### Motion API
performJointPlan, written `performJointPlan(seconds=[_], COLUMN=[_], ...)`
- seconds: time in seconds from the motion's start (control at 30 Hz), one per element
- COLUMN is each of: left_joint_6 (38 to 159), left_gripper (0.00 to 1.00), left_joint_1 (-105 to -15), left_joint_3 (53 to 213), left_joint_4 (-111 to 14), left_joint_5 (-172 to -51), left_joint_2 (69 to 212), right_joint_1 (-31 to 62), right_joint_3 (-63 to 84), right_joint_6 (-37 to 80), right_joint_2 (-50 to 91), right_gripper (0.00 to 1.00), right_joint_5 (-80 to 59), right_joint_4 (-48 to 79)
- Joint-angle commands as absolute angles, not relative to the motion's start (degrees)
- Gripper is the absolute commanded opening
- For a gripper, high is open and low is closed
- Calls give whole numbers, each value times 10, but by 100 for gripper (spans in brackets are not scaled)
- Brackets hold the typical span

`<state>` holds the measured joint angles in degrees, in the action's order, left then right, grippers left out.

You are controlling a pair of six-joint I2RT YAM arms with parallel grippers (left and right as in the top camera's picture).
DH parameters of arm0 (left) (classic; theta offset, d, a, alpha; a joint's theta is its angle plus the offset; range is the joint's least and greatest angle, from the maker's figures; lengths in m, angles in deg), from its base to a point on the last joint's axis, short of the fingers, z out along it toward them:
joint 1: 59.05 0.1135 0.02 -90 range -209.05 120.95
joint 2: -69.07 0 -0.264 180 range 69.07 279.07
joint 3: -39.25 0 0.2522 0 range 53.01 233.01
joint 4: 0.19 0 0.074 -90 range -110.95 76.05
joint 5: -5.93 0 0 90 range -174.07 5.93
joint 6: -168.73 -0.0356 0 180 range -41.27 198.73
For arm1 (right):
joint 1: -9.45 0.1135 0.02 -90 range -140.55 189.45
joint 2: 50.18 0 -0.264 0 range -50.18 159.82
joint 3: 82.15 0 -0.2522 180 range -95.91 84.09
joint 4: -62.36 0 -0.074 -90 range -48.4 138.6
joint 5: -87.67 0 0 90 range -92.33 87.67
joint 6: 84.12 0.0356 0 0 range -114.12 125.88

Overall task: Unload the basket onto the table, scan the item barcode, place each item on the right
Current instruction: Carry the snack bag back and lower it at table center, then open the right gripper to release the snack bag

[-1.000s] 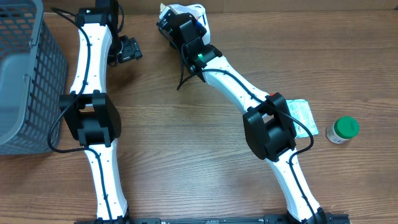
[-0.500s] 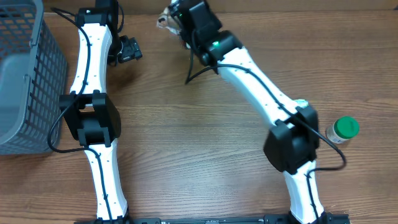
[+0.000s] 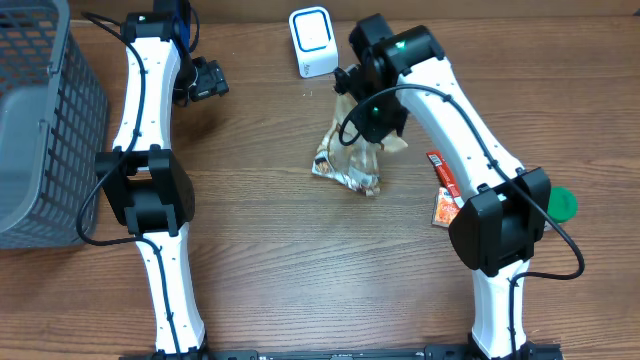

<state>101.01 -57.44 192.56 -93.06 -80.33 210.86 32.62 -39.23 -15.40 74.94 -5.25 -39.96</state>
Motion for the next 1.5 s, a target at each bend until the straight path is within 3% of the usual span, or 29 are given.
performJointPlan(seconds=[0.0, 0.1, 0.23, 0.47, 0.53, 0.6, 0.67, 0.93, 0.97, 1.23, 1.47], left_joint_6=[1006, 1006, 1006, 1006, 1006, 1006, 1006, 1006, 1006, 1006, 1006], left_gripper=[100, 100, 100, 100, 100, 100, 100, 100, 100, 100, 100], left_joint_1=[-576, -576, -576, -576, -576, -576, -576, -576, -576, -576, -576], left_joint_3=[1933, 1933, 1933, 1933, 1933, 1933, 1933, 1933, 1933, 1933, 1933], left_joint_4=[-932, -932, -932, -932, -932, -932, -932, -932, -932, -932, -932], left_joint_5=[-796, -796, -796, -796, -796, -796, -796, -796, -796, -796, -796], left_joint_2=[2118, 2118, 2118, 2118, 2118, 2118, 2118, 2118, 2118, 2118, 2118], right_joint_1=[314, 308, 307, 307, 307, 307, 307, 307, 307, 306, 306], right_joint_3=[-399, -397, -396, -390, -383, -373, -361, -318, -313, -313, -313], right_joint_6=[-151, -150, -149, -118, -118, -118, -118, -104, -103, 46, 48], right_joint_2=[741, 741, 741, 741, 741, 741, 741, 741, 741, 741, 741], right_gripper=[4, 6, 23, 27, 36, 51, 54, 86, 100, 100, 100], right_joint_5=[-121, -121, -120, -118, -119, -119, -119, -118, -118, -19, -16], right_joint_4=[-428, -445, -462, -485, -484, -484, -481, -440, -425, -334, -306])
